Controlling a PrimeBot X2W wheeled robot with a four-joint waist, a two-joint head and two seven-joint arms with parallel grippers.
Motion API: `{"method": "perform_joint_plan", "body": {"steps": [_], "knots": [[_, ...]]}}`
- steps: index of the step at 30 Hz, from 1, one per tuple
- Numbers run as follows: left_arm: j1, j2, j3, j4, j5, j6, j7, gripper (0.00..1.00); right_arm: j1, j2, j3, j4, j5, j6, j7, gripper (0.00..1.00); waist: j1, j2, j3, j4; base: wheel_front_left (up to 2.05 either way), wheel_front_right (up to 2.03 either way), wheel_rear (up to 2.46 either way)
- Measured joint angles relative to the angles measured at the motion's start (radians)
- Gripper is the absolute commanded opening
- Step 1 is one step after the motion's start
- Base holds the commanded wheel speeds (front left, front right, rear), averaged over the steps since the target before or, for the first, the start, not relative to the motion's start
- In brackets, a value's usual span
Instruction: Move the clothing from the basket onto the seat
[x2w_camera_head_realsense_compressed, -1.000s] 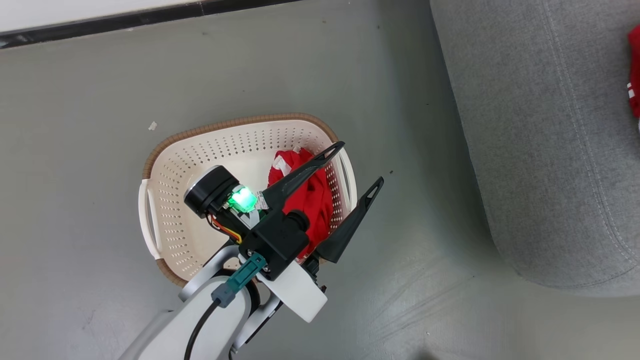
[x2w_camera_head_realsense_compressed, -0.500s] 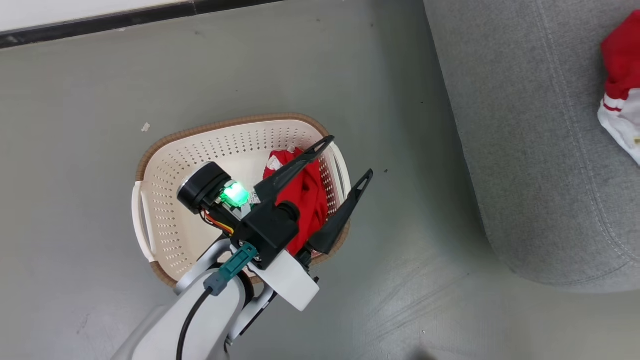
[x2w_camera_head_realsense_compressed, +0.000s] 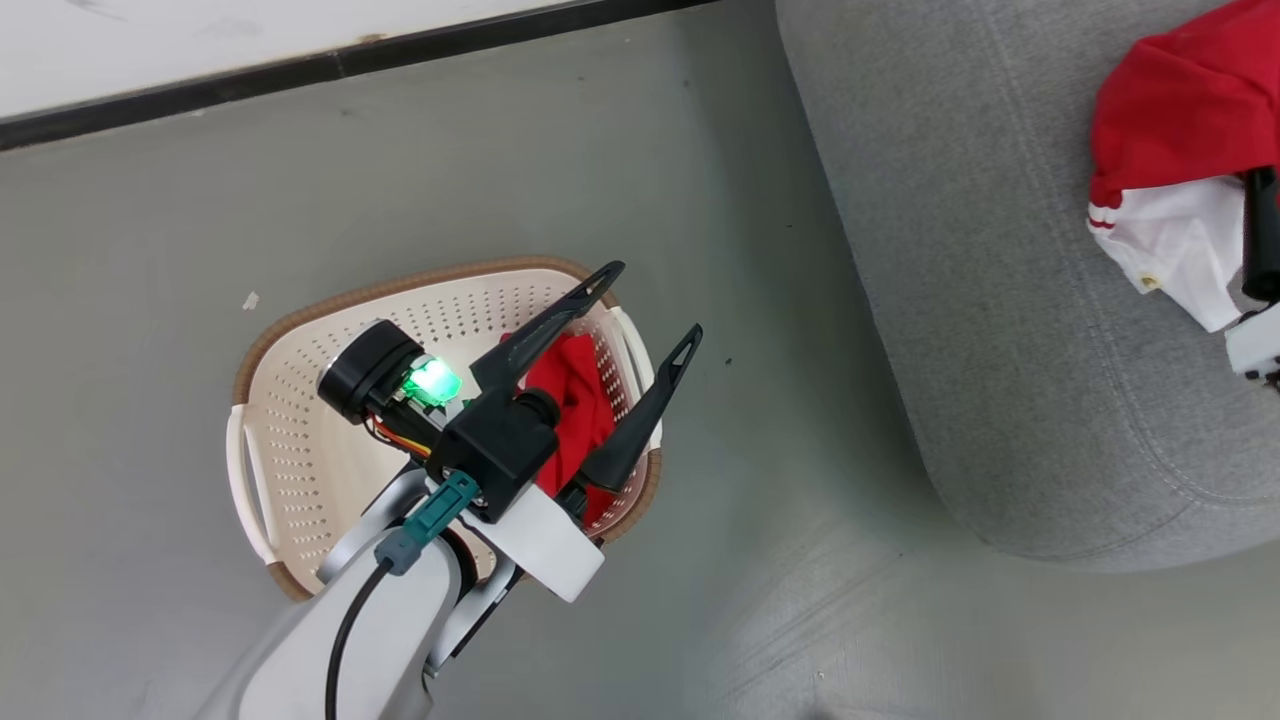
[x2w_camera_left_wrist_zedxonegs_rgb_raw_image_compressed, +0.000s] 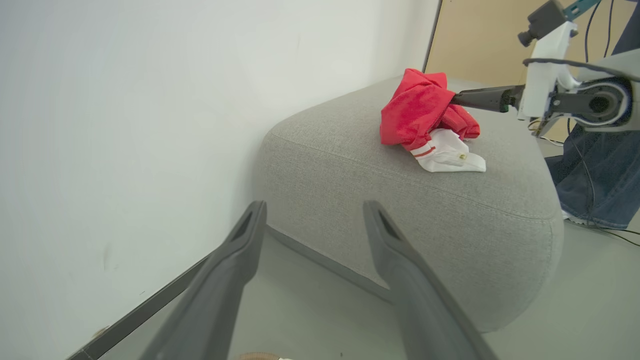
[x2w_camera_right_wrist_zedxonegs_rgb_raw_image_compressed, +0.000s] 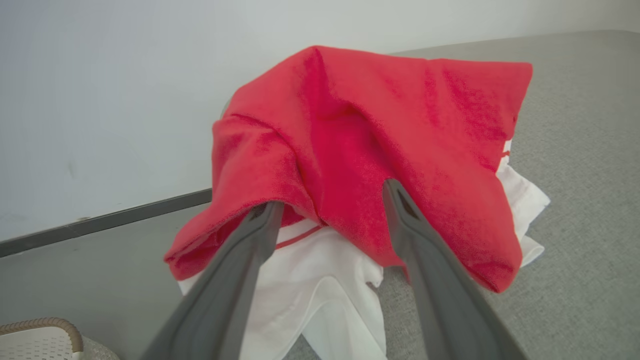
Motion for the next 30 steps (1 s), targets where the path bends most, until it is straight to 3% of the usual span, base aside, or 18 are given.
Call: {"method": "perform_joint_plan", "body": {"steps": [16, 30], "knots": [[0.043, 0.003, 0.048, 0.046, -0.045, 0.014, -0.055, 1.0, 0.126, 0.002, 0.06, -0.207, 0.008, 0.0, 0.0, 1.0, 0.0, 0.0, -0.09, -0.077, 0.0, 0.0, 0.0], [0.125, 0.012, 0.149, 0.08, -0.068, 0.089, -0.124, 1.0, 0.123, 0.031, 0.222, -0.308, 0.006, 0.0, -0.001, 1.0, 0.0, 0.0, -0.181, -0.049, 0.0, 0.0, 0.0]]}}
